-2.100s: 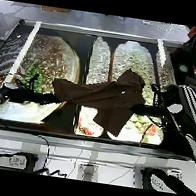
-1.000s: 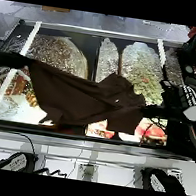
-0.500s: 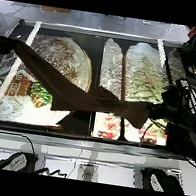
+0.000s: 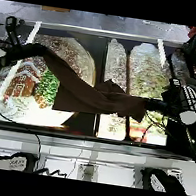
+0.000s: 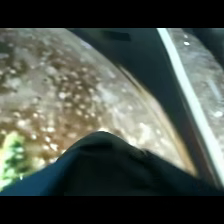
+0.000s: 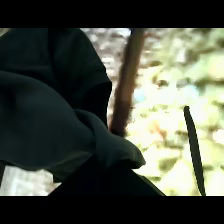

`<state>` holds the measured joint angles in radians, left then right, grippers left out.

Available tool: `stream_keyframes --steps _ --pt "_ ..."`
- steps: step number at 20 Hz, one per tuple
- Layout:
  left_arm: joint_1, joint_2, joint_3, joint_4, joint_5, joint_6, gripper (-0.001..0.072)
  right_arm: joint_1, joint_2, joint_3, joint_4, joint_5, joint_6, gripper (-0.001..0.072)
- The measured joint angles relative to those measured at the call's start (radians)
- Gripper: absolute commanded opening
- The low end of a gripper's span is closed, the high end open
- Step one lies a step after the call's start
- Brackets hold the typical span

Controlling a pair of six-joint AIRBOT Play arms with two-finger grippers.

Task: Fold the clothes and pants, and hang the long-sleeved shirts on hangers.

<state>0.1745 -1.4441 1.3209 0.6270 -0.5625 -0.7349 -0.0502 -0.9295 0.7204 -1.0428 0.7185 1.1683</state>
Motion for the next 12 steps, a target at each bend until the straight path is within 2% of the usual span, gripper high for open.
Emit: stream_keyframes --steps 2,3,4,6,7,8,9,11,12 --pt "-0.012 -0.010 0.000 0.047 0.011 -0.015 0.0665 0.000 -0.042 -0.003 0.016 -0.028 0.001 0.0018" --pt "-0.007 -0.010 0.000 0.074 -0.013 -0.019 0.0562 0.000 -0.056 -0.003 0.023 -0.038 0.001 0.0018" --pt "0.004 -0.011 0.000 0.108 -0.061 -0.025 0.0502 0.000 -0.066 -0.004 0.026 -0.041 0.001 0.0017" --pt "0.043 -0.011 0.000 0.171 -0.185 -0.053 0.0496 0.000 -0.077 -0.005 0.033 -0.053 0.001 0.0018" --pt "0.066 -0.011 -0.002 0.199 -0.253 -0.073 0.0450 0.000 -0.081 -0.006 0.035 -0.057 0.001 0.0018" --pt "0.094 -0.012 -0.009 0.222 -0.330 -0.093 0.0285 0.000 -0.083 -0.006 0.036 -0.057 0.001 0.0018" --pt "0.122 -0.013 -0.021 0.239 -0.402 -0.114 0.0201 0.000 -0.085 -0.006 0.038 -0.060 0.001 0.0018" --pt "0.175 -0.013 -0.070 0.257 -0.516 -0.147 0.0201 0.000 -0.087 -0.006 0.039 -0.063 0.001 0.0017" --pt "0.196 -0.012 -0.106 0.258 -0.553 -0.155 0.0131 0.000 -0.088 -0.006 0.039 -0.062 0.001 0.0017"
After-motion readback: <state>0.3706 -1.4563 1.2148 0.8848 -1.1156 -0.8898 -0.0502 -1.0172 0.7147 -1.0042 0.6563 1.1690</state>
